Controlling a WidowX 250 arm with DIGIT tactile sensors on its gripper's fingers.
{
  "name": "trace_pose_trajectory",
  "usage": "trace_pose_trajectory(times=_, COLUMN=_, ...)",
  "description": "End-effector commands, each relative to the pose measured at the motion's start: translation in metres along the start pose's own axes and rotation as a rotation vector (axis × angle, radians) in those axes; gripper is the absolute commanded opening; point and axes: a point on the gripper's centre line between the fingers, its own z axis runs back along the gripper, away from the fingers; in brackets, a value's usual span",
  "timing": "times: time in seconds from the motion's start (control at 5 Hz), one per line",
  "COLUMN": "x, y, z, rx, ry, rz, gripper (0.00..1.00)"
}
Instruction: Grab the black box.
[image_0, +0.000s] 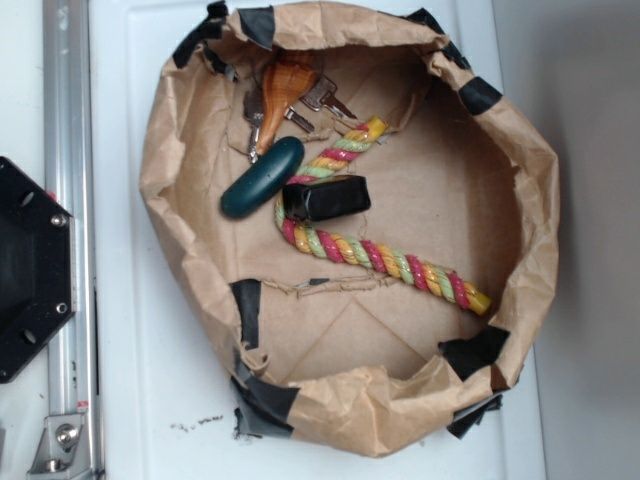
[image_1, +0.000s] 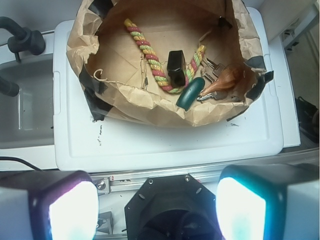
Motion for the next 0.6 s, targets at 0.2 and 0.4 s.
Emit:
trace_pose_trajectory(times=0.2, x=0.047, y=0.007, z=-0.026, rx=0.061, ry=0.072, rz=0.043, gripper=1.0)
trace_pose_trajectory(times=0.4, x=0.078, y=0.014, z=-0.047, rx=0.084, ry=0.116, rz=0.066, gripper=1.0)
